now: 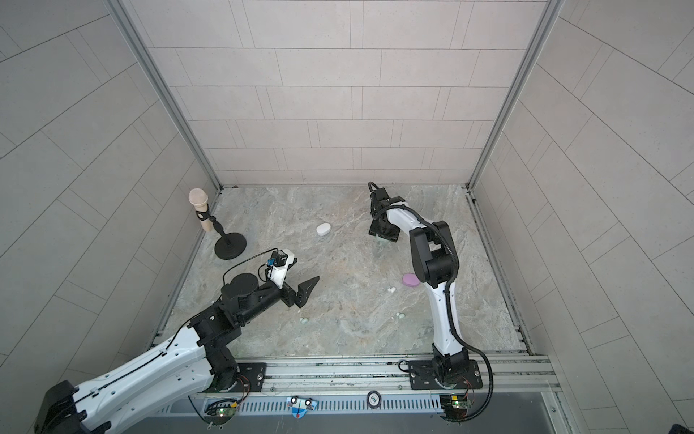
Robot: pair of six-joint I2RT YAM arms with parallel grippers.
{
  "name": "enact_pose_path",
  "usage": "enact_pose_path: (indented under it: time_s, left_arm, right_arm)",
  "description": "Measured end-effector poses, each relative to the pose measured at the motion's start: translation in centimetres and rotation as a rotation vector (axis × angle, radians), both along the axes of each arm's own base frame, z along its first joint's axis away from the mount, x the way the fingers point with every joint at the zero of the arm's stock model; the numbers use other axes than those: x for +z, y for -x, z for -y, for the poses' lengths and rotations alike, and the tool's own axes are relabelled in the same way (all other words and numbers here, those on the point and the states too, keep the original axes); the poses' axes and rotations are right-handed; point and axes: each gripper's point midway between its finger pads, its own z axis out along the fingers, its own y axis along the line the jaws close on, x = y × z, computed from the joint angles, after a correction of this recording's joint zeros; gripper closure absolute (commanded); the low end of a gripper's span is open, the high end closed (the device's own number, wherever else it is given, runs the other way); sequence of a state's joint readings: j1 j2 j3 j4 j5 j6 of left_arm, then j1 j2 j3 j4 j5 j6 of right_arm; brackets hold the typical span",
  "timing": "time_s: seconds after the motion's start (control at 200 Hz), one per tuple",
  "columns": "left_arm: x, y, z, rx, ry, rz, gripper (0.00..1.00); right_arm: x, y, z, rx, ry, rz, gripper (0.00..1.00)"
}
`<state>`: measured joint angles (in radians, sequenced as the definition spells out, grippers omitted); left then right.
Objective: Insert wireless bluetooth earbuds into charging case
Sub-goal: Pick up the charging case from the top-center of the table.
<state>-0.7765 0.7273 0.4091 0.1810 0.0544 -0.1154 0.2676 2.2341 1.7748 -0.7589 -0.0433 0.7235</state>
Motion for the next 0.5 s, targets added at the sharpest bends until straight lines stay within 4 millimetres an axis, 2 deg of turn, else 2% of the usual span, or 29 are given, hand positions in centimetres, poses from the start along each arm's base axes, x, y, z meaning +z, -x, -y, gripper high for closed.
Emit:
enact_pose_path:
  time_s: [0.305, 0.501]
  left_arm:
    - [-0.3, -0.1, 0.1, -0.003, -0.008, -0.009, 0.0]
    - [-2.1, -0.1, 0.9, -0.032, -0.046, -0.055, 0.0]
  right_arm:
    - [0.0, 1.2, 0.1, 0.018, 0.0, -0.017, 0.38]
    - [1.0, 3.2, -0.4, 0.063, -0.018, -0.038, 0.39]
